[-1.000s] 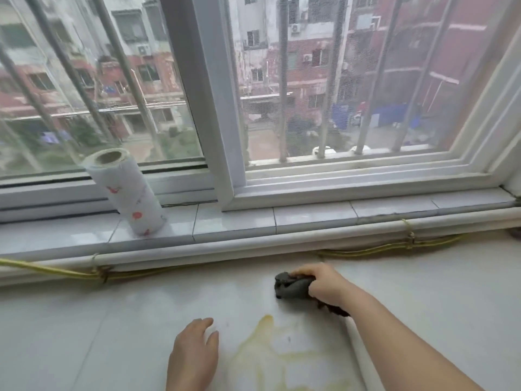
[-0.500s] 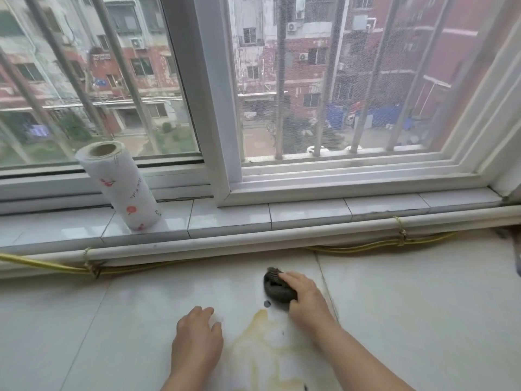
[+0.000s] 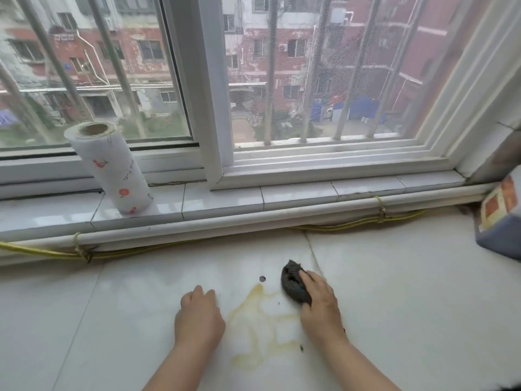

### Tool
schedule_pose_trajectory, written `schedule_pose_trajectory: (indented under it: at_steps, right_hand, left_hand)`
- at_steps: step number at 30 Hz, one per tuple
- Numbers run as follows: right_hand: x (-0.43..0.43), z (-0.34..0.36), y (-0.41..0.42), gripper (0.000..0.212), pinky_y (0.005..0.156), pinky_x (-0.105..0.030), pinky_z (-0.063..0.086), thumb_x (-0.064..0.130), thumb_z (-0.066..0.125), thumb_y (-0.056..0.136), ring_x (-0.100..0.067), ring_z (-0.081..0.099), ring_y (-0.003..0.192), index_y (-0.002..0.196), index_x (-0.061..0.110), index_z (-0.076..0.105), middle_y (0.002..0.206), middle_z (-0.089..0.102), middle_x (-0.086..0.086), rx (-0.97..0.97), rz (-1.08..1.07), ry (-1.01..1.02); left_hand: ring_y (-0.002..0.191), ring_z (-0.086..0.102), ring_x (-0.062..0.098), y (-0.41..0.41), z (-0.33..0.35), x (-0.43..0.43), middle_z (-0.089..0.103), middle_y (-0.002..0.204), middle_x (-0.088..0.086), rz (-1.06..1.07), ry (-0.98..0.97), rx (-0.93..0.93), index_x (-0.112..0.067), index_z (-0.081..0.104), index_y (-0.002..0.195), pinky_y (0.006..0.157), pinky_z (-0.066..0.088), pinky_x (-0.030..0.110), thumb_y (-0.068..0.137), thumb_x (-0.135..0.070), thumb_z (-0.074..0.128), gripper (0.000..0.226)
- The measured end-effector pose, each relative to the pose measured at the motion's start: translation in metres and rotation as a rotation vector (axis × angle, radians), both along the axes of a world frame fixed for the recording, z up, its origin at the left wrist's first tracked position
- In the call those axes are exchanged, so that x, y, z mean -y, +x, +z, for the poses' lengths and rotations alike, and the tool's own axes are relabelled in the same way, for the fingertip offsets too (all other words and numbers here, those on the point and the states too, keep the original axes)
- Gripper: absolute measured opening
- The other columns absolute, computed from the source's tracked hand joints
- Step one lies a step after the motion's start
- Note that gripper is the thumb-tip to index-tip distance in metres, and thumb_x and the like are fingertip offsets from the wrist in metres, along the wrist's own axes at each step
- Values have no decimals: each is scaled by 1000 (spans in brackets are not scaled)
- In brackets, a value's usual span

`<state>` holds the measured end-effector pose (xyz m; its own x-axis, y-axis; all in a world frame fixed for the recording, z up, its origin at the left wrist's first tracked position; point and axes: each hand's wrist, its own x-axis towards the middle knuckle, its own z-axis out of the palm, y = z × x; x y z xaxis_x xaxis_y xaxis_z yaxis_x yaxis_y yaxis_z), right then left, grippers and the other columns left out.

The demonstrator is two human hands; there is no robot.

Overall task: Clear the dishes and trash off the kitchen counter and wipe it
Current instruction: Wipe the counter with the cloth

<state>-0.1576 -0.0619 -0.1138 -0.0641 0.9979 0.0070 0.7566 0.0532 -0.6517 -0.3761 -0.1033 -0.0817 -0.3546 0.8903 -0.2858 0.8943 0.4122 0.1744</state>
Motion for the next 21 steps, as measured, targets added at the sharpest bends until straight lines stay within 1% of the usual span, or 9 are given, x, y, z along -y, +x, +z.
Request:
schedule_pose_trajectory:
  at_steps: [2,4,8,10,12,14,17,19,21]
  right_hand:
    - [7,12,1,65,101,-8,20,-13,44,78,-16,39,130,136,16,50,139,46,6,-156,-54,0]
    - [10,21,21,63,101,-12,23,-14,44,80,-18,39,129,135,15,51,139,47,5,-208,-236,39]
    - [32,13,68,63,112,-36,26,-11,47,81,-29,33,133,141,9,43,148,39,-8,49,-512,22]
    - [50,1,64,65,111,-42,28,-9,53,79,-33,34,134,141,7,42,148,39,-13,176,-533,12]
    - [65,-9,42,67,109,-45,31,-11,57,74,-35,38,132,138,4,46,144,43,-16,174,-504,37]
    - [75,-14,10,64,110,-41,29,-8,54,75,-31,37,132,138,5,46,144,43,-14,129,-463,64]
    - [81,-9,-39,63,112,-24,16,2,41,79,-16,26,135,142,12,42,148,37,-4,2,-347,91]
    - [78,-1,-57,61,108,-13,14,-7,44,83,-16,30,136,141,12,41,148,37,-2,-199,-308,46]
    - [68,11,-54,62,105,-11,18,-15,46,82,-19,35,135,139,9,44,145,41,-5,-360,-373,46]
  left_hand:
    - [128,33,22,-2,1,1,41,127,0,-27,-1,-2,-18,48,120,85,46,29,97,-18,33,27]
    - [127,33,22,-5,0,3,40,127,0,-57,-5,-9,-18,47,121,86,46,29,96,-17,34,28]
    - [126,34,22,-5,0,6,38,127,2,-91,-10,-38,-18,44,124,86,46,29,94,-14,36,31]
    - [125,34,22,-5,0,8,37,127,2,-110,-13,-55,-18,43,124,83,46,28,93,-13,37,32]
    - [125,34,22,-5,1,9,37,128,2,-133,-17,-71,-18,42,125,80,45,27,91,-10,36,35]
    - [124,35,22,-5,4,11,37,128,3,-146,-28,-77,-17,41,125,79,45,27,87,-5,34,40]
    - [123,35,23,-6,8,10,38,127,3,-149,-44,-64,-17,43,124,81,46,28,86,-3,32,41]
    - [124,35,23,-8,10,10,39,127,2,-154,-41,-49,-17,43,123,78,45,28,86,-2,31,42]
    - [123,36,22,-11,11,11,41,124,1,-162,-35,-38,-17,46,119,74,43,27,86,-1,31,39]
